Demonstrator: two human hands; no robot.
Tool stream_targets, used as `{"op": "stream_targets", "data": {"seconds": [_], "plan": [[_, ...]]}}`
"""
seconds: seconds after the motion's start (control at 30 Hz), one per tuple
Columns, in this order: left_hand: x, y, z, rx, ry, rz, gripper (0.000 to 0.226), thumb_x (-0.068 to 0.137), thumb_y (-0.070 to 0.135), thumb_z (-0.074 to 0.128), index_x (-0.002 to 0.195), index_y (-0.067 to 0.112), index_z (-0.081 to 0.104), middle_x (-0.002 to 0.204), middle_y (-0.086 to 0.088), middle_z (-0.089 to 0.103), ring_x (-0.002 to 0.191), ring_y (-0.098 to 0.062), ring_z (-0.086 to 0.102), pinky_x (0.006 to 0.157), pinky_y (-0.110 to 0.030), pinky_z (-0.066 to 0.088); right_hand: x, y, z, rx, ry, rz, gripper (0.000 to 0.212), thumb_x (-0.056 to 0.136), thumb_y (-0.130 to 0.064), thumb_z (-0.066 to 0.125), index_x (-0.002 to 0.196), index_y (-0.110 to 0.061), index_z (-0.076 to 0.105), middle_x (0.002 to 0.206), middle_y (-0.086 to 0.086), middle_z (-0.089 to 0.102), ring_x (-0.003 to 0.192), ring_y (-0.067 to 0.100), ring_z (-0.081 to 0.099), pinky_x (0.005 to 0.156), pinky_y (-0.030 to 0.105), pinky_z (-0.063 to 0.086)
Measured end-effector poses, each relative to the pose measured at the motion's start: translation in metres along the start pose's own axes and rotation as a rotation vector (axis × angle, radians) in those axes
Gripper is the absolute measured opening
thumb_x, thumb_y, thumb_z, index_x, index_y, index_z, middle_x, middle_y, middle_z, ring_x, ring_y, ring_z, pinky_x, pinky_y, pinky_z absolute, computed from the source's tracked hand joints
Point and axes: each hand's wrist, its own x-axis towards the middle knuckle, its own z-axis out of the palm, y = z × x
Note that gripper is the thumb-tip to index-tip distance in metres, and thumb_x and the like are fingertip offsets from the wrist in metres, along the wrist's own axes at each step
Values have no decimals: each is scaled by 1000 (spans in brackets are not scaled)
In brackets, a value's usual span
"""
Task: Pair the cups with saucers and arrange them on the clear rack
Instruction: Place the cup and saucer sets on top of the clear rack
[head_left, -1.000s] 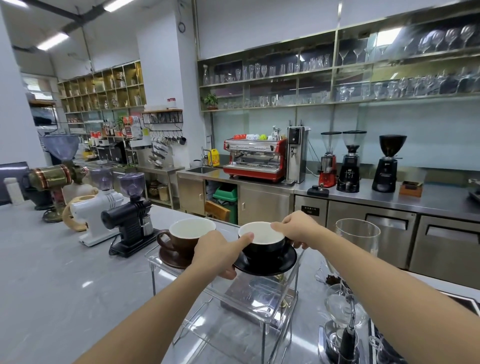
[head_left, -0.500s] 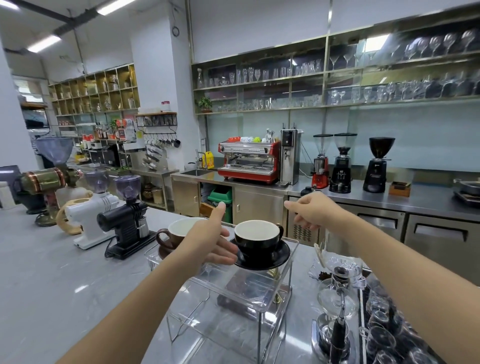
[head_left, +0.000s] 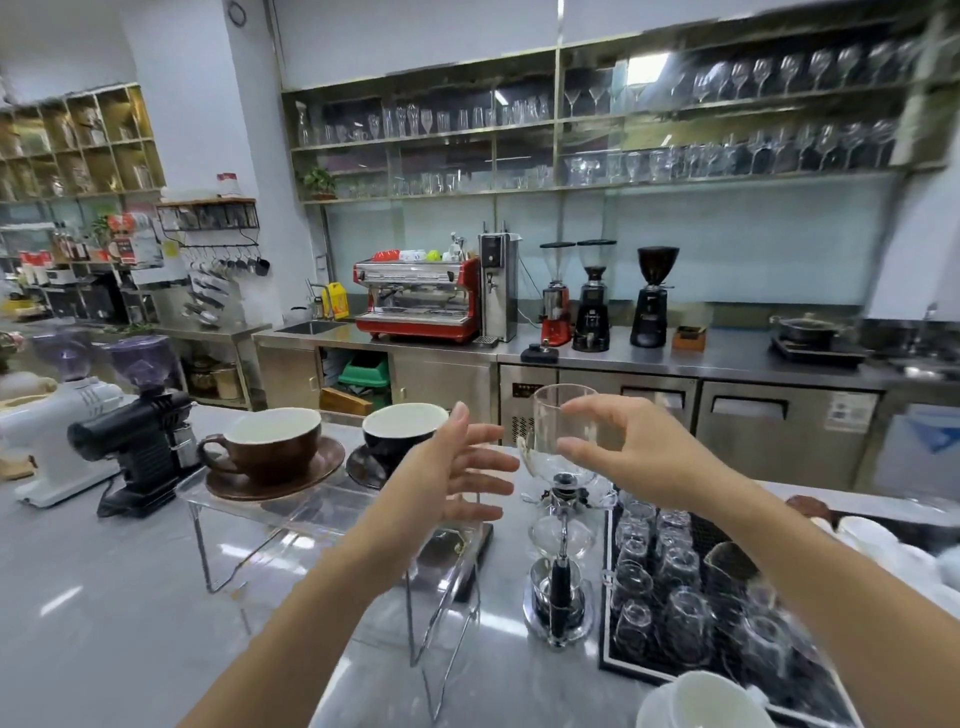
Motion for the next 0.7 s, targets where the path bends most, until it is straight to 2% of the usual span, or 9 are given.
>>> {"op": "stream_targets", "data": {"seconds": [0.13,0.2,0.27,0.33,0.4,0.5,0.6,0.63,0.7], "plan": [[-7,-30,40,41,-38,-7,42,102,56,32,109,35,68,89,17,81,88,-10,76,74,-29,58,-47,29,-5,-33,13,15,69,85,-54,66,147,-33,44,149,-19,47,126,-9,37,105,17,27],[-17,-46,57,107,-82,39,37,92,66,40,111,48,67,99,24,78,96,-4,74,80,-25,58,-72,45,-4,-55,17,34,74,84,-57,66,149,-35,40,151,-20,44,126,-10,36,106,17,27],[-27,-67,78,117,-119,31,34,89,67,42,111,55,65,111,21,76,102,0,71,85,-25,57,-101,65,-2,-49,17,74,80,82,-58,68,151,-35,36,153,-20,40,131,-9,34,110,18,27],[-35,-89,93,113,-114,0,38,94,64,46,123,47,63,122,14,73,110,-5,70,95,-33,55,-124,81,2,-24,22,117,85,79,-56,71,152,-35,34,156,-20,36,139,-6,32,115,19,27],[-44,-108,109,178,-110,-16,62,88,73,49,137,36,60,133,10,68,122,-10,63,108,-42,49,-149,99,8,-5,8,163,91,75,-56,74,153,-35,33,156,-22,34,143,-4,31,120,25,28],[-57,-133,123,275,-134,-30,87,72,80,45,144,33,54,144,9,60,133,-11,55,117,-45,40,-182,121,22,32,7,258,95,70,-62,75,152,-41,31,144,-38,27,136,-10,29,111,16,24],[-68,-160,138,366,-187,-50,82,78,75,52,148,32,48,144,15,58,123,3,56,108,-30,44,-217,144,38,117,6,383,96,66,-62,78,149,-44,33,143,-36,29,136,-9,31,110,19,27],[-71,-171,142,409,-211,-46,75,85,68,55,150,32,45,146,14,55,124,3,55,107,-28,44,-227,151,43,137,11,416,99,65,-62,79,151,-44,33,148,-33,29,139,-7,29,114,22,27],[-76,-194,148,515,-230,-29,70,93,60,57,154,33,38,155,17,43,136,-3,46,116,-33,38,-244,161,55,149,15,455,103,66,-59,80,153,-41,29,153,-29,25,145,-4,23,120,28,23]]}}
